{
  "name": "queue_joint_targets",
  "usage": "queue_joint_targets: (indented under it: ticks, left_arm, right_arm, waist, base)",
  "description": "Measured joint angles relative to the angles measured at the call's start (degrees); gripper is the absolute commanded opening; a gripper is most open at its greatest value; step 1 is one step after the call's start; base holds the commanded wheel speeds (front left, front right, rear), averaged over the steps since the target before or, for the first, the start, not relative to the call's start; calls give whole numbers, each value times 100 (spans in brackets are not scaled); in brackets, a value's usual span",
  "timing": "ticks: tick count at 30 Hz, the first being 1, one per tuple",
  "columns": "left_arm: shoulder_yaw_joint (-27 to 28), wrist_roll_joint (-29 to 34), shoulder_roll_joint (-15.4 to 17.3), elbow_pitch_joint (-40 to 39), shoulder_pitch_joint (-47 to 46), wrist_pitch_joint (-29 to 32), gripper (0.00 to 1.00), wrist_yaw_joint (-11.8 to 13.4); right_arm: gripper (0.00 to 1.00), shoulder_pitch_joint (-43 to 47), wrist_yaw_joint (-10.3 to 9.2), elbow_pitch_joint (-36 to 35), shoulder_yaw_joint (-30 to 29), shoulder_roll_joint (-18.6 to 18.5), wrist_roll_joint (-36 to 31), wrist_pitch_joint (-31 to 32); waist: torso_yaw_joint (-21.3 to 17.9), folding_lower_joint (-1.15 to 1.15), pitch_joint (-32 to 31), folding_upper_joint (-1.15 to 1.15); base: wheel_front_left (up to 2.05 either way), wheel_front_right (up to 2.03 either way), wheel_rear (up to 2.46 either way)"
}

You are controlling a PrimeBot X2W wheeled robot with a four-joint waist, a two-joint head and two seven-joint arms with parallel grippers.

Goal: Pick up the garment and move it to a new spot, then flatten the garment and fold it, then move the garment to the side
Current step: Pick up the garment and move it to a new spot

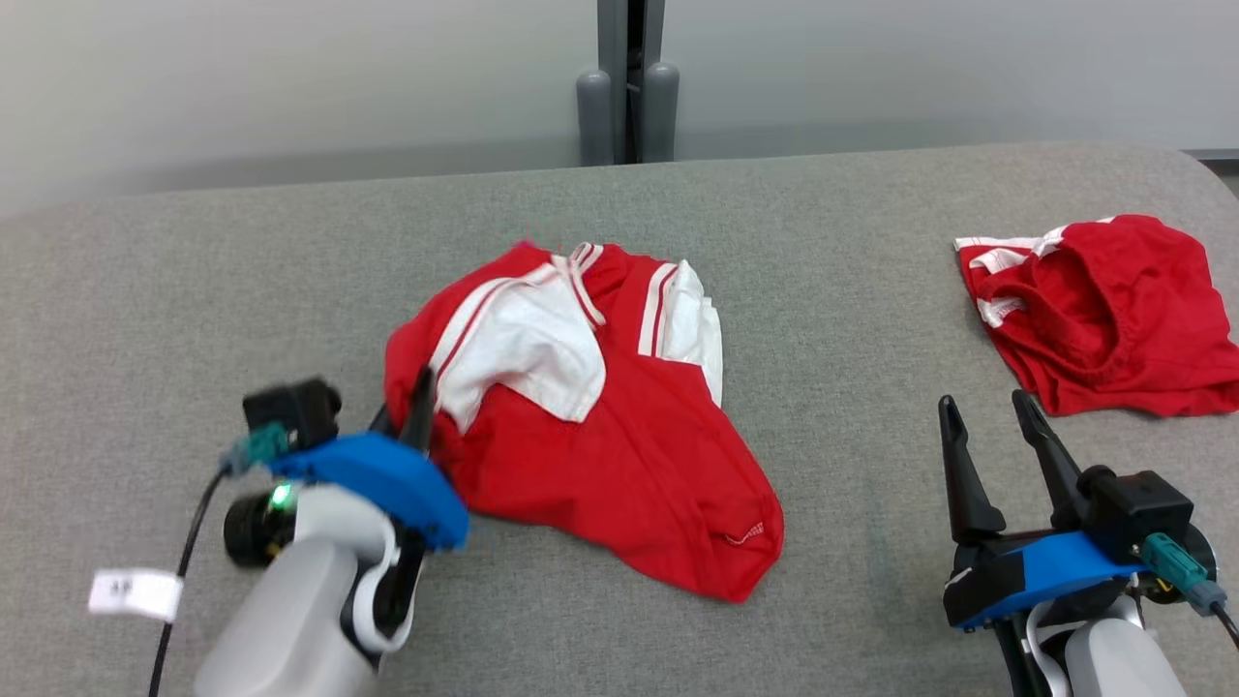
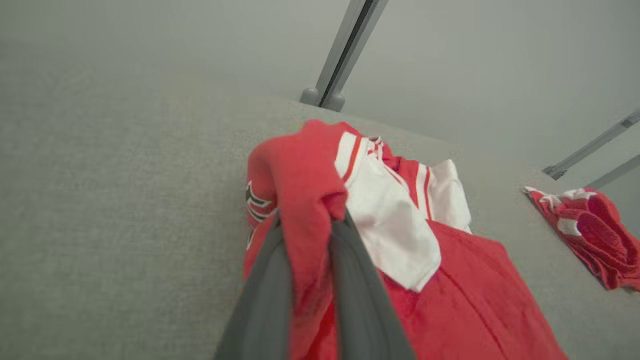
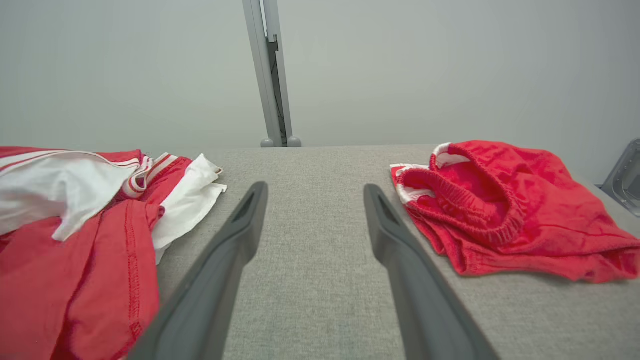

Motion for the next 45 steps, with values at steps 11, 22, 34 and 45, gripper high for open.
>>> queue_joint_targets:
  ticks: [11,22,34,45]
  left_arm:
    - [-135,439,47,671,386,-1120,100,-141]
    - [71,1040,97,-382,620,-1291,100,-132]
    - [746,1281,71,-1591,2307,-1292,100,71]
    - [846,1313,-14,-2019,3132,-1289,100,190]
  right_arm:
    - [100,-69,1,146,-29,1,-99,-45]
    - [100,-99,1,191,-8,1,-358,-10]
    - [100,572,1,62,177,2,-379,81]
    - [100,1031,0,2,238,1,-2,-92]
  waist:
    - [154,0,6,0]
    - [495,0,-429,0]
    - [771,-1,-917,0]
    - [718,-1,-1007,0]
  base:
    - [0,0,0]
    - [0,0,0]
    - [0,0,0]
    - [0,0,0]
